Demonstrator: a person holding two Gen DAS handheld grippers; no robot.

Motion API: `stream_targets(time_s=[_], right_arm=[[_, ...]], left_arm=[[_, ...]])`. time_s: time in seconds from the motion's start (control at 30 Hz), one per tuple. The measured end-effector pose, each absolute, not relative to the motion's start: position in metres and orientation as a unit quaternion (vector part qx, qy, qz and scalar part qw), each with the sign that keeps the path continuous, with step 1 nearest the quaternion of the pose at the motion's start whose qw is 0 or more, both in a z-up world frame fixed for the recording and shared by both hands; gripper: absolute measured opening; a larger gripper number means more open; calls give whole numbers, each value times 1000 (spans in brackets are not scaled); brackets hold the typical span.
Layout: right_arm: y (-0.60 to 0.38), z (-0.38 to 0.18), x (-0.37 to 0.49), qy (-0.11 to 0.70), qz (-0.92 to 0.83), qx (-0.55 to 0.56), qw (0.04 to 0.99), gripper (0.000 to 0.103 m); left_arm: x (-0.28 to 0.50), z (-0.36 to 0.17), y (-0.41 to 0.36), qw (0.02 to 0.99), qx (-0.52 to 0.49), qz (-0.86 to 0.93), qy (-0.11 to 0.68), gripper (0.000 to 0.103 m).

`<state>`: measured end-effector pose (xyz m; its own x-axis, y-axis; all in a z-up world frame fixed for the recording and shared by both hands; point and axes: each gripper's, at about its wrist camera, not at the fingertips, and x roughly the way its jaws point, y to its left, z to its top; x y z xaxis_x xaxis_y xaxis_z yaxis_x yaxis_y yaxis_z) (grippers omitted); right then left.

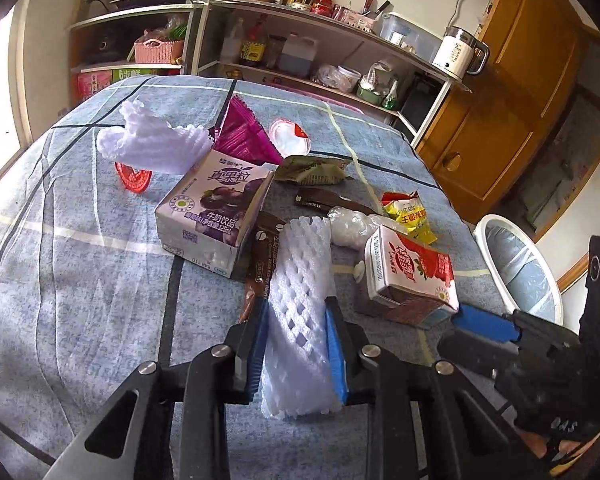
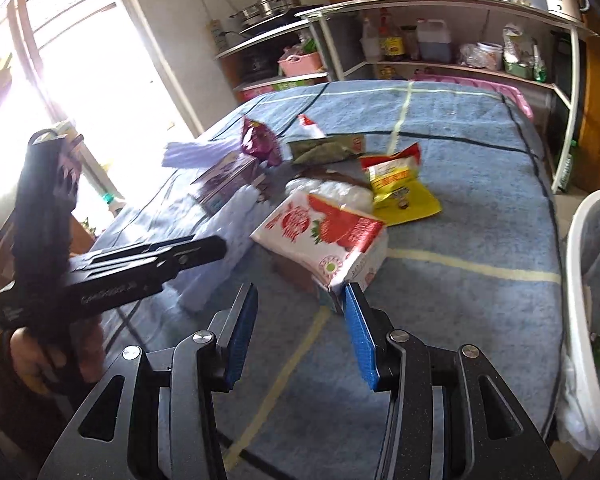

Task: Collect trash
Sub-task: 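Grasp the white foam net with the left gripper while the right grasps the strawberry milk carton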

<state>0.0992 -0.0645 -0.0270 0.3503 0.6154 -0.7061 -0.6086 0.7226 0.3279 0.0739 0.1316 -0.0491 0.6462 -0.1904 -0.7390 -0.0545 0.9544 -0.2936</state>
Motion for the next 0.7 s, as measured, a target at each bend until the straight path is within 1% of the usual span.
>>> stream_targets(time_s=[0.13,0.17,0.2,0.23,0.27,0.3,0.37,0.4,0.43,0.53,0.7], right_arm=[[-67,-16,94,385,330,-41,861,46],[-70,-14,98,379,316,-38,869,48],[-74,-14,103,377,315,-31,871,56],[-75,-13,106,374,322,-21,869,60],[-74,-14,110,374,331,-16,866,66],[-72,-15,113,373,336,-20,865,69],[-66,-17,118,370,344,-37,862,69],[-62,-20,121,374,349,-45,858,69],[-58,-23,124,380,349,-54,855,69],[-52,-28,128,384,371,-65,843,69],[-44,-32,133,386,375,-84,839,69]], left_arm=[[73,-51,136,894,-150,-39,421,28],[73,-51,136,893,-150,-40,422,28],[73,-51,135,893,-150,-40,422,28],[73,-51,135,893,-152,-40,421,28],[74,-52,135,893,-152,-40,422,28],[74,-52,135,892,-152,-40,423,29],[76,-52,135,892,-152,-42,424,32],[76,-52,135,891,-152,-40,425,36],[77,-52,135,891,-152,-38,426,43],[79,-54,135,890,-149,-29,430,54],[82,-57,138,887,-153,-29,435,54]])
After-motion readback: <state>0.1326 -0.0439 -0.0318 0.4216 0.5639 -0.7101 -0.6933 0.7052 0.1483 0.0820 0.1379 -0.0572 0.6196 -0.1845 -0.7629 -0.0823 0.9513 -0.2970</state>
